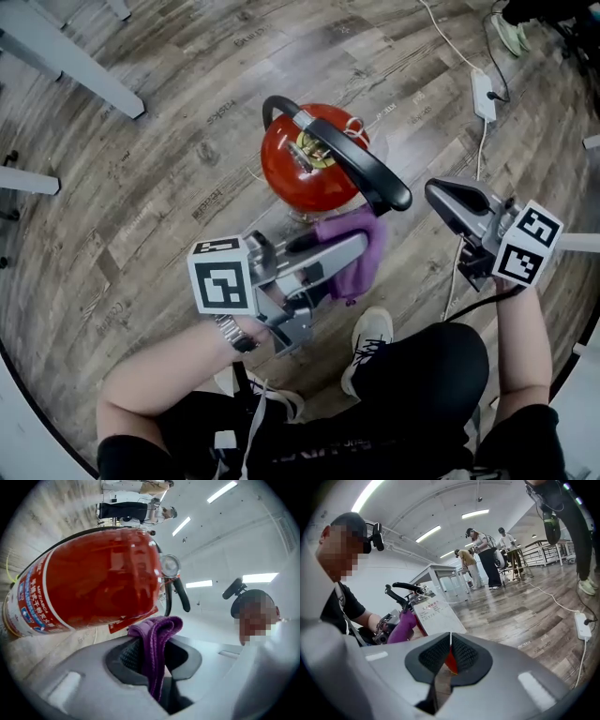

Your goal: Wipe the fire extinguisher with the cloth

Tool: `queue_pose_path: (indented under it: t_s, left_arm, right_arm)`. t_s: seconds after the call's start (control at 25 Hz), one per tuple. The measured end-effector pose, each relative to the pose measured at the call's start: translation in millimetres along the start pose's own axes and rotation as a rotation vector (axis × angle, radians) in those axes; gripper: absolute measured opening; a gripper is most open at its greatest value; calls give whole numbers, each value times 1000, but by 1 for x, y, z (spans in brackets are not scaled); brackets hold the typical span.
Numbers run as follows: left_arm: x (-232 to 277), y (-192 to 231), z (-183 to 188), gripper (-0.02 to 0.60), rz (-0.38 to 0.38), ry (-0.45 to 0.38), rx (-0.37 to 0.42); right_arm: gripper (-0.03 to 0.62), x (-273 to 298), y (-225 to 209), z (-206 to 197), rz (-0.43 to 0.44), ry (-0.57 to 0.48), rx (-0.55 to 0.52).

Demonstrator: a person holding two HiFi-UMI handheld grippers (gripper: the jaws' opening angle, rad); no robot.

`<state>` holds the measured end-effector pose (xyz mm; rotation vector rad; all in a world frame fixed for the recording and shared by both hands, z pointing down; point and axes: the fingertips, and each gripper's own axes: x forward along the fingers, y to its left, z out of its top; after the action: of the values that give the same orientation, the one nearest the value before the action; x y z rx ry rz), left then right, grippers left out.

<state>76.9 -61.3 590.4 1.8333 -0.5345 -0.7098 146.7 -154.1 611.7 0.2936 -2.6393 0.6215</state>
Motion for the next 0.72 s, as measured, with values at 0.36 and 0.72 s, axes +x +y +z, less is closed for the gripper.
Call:
queue_pose_path:
  t_s: [0.36,0.72]
  left_arm:
    - [1,-32,-18,72,-3,75,94]
    - [7,-60,-4,74,-25,30,198]
  right_arm:
    - [116,-21,81,16,317,21,78]
    - [213,-14,140,24,489,66,55]
